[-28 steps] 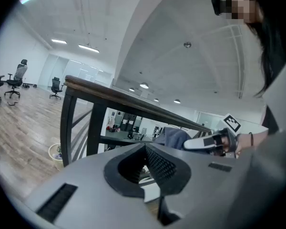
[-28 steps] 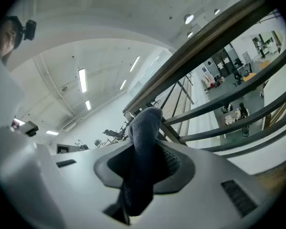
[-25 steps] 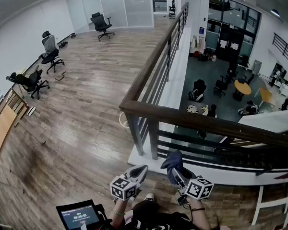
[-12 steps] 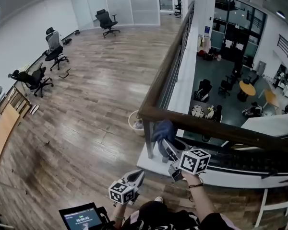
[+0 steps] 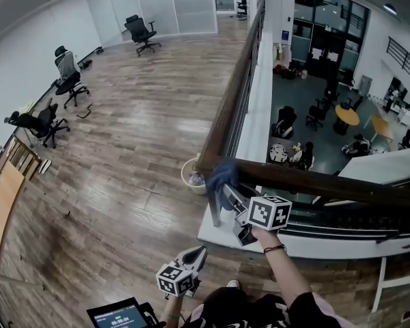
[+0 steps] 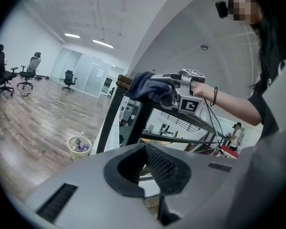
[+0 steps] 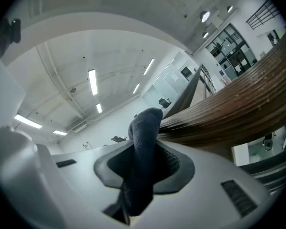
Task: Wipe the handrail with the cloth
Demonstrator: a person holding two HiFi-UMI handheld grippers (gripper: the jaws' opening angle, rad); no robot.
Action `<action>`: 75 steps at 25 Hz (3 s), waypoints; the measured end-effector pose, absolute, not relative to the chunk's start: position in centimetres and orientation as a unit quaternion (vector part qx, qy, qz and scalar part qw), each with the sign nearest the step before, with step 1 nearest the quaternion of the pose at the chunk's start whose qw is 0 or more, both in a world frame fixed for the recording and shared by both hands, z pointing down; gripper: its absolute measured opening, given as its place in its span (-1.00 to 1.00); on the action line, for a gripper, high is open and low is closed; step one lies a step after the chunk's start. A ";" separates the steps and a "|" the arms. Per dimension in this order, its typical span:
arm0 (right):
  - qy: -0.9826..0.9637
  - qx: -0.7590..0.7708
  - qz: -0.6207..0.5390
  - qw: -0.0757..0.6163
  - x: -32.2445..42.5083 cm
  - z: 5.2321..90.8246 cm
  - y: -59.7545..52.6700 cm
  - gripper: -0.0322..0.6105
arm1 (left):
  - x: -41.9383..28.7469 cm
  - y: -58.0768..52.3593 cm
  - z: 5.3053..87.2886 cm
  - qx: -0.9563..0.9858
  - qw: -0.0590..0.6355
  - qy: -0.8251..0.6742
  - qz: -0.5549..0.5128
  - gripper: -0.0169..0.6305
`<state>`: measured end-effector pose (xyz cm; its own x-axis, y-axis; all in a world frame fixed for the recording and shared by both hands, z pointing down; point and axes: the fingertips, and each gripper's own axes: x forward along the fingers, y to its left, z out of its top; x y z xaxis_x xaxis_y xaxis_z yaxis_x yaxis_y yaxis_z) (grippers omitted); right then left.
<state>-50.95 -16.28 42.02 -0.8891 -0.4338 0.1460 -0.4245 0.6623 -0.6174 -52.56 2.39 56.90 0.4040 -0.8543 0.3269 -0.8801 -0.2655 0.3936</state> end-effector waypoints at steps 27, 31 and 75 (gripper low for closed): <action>0.810 -0.440 -0.362 0.143 -10.8 40.8 -21.3 -0.61 | -30.4 -4.8 56.2 0.876 0.256 -0.406 0.052 -0.95; 0.796 -0.465 -0.358 0.150 -1.9 40.8 -21.2 -0.61 | -23.5 -5.6 55.2 0.885 0.256 -0.385 0.058 -0.95; 0.657 -0.701 -0.264 0.081 60.9 41.1 -23.1 -0.61 | 2.3 -10.2 54.5 0.884 0.248 -0.393 0.058 -0.95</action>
